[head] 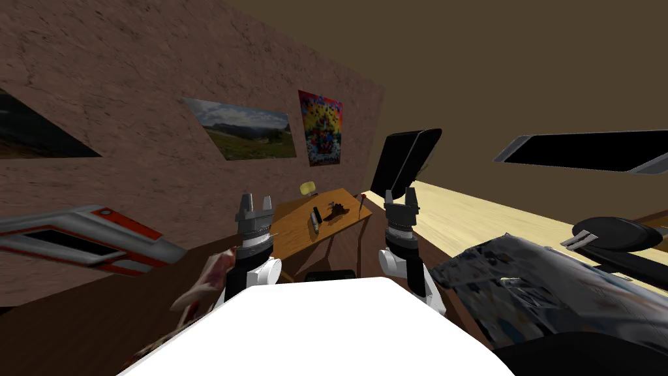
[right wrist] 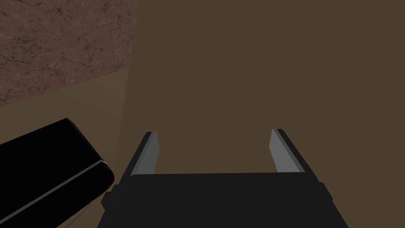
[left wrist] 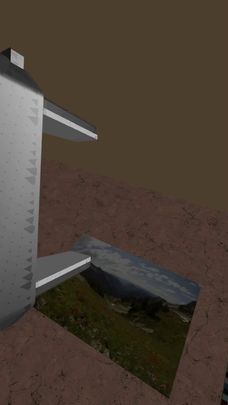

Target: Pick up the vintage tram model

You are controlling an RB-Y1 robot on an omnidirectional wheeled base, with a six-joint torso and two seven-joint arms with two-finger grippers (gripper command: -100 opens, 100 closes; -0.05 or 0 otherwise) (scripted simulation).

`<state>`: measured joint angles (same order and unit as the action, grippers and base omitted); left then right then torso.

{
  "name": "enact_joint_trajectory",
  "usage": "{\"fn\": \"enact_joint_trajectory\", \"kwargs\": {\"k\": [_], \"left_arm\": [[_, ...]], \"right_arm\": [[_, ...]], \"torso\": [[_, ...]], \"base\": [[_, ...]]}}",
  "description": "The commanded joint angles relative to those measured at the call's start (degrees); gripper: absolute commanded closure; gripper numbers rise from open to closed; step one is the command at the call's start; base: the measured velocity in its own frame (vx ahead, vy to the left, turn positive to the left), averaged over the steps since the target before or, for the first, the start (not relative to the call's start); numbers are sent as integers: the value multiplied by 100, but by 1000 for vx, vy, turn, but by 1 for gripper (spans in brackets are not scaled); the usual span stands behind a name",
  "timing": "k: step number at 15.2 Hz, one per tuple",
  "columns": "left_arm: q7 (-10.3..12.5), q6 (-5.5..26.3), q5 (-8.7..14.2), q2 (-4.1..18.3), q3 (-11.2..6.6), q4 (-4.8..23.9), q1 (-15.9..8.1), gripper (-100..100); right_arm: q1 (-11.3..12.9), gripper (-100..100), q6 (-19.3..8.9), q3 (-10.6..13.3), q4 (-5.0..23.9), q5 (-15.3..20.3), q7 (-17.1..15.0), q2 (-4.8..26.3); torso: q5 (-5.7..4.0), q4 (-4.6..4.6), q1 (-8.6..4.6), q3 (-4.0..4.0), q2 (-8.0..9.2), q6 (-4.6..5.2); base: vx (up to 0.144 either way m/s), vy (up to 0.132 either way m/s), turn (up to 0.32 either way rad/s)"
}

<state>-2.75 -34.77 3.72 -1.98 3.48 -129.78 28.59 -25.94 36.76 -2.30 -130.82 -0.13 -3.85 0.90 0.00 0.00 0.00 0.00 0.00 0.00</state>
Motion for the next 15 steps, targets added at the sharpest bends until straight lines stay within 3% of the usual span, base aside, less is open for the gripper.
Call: {"fn": "enact_joint_trajectory", "kwargs": {"k": [1,2,6,7,8,9,11,13,14,15], "left_arm": [[-21,59,58,254,1,38,3,-100],[-21,59,58,254,1,38,3,-100],[-105,298,290,801,6,192,16,-100],[-105,298,290,824,6,192,16,-100],[-146,413,402,1014,9,266,22,-100],[-146,413,402,1015,9,266,22,-100],[-243,691,673,1346,15,446,37,-100],[-243,691,673,1393,15,446,37,-100],[-300,852,830,1579,19,550,45,-100],[-300,852,830,1579,19,550,45,-100]], "right_arm": [[0,0,0,0,0,0,0,0],[0,0,0,0,0,0,0,0],[0,0,0,0,0,0,0,0],[1,0,0,0,0,0,0,0],[0,0,0,0,0,0,0,0],[1,0,0,0,0,0,0,0],[1,0,0,0,0,0,0,0],[1,0,0,0,0,0,0,0],[0,0,0,0,0,0,0,0],[1,0,0,0,0,0,0,0]], "torso": [[0,0,0,0,0,0],[0,0,1,0,0,1],[1,0,5,1,2,1],[1,0,5,1,3,2],[1,0,5,1,2,2],[1,0,5,1,2,3],[1,0,6,1,2,3],[2,0,8,1,2,3],[1,0,7,1,2,0],[1,0,6,1,1,2]], "base": [[-1,-1,-59],[-2,1,-71],[-4,5,-118],[-4,7,-112],[-4,5,-152],[-4,7,-119],[-5,8,-210],[-5,12,-132],[-2,7,-137],[-2,7,-167]]}}
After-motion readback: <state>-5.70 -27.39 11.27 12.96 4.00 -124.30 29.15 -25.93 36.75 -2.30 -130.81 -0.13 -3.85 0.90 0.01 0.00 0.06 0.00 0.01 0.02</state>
